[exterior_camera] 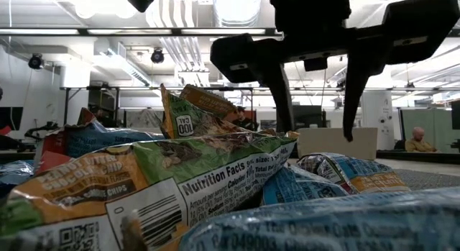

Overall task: Pick and place Granola Bars by type
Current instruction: Put the yellow granola bar into the gray bin

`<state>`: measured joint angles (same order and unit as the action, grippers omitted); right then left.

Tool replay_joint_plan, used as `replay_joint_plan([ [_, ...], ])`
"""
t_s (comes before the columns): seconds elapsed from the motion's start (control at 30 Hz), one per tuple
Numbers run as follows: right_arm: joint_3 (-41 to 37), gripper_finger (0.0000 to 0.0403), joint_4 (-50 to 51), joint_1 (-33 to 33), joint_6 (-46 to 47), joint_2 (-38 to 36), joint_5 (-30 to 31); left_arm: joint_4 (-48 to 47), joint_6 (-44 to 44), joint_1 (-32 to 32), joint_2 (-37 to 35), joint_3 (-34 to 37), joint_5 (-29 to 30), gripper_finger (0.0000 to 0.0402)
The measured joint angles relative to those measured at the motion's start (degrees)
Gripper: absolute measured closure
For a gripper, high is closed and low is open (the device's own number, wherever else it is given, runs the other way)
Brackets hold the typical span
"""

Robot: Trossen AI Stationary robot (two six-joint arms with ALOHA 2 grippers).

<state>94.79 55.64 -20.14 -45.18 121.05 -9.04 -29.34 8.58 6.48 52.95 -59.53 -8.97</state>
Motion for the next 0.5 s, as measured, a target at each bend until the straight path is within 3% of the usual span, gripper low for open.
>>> replay_joint_plan([
  [0.5, -4.27, 0.0202, -3.91, 0.28, -3.51, 0.0, 3.09, 0.07, 0.0, 0.0, 0.0, 0.0, 0.03, 0.0401],
])
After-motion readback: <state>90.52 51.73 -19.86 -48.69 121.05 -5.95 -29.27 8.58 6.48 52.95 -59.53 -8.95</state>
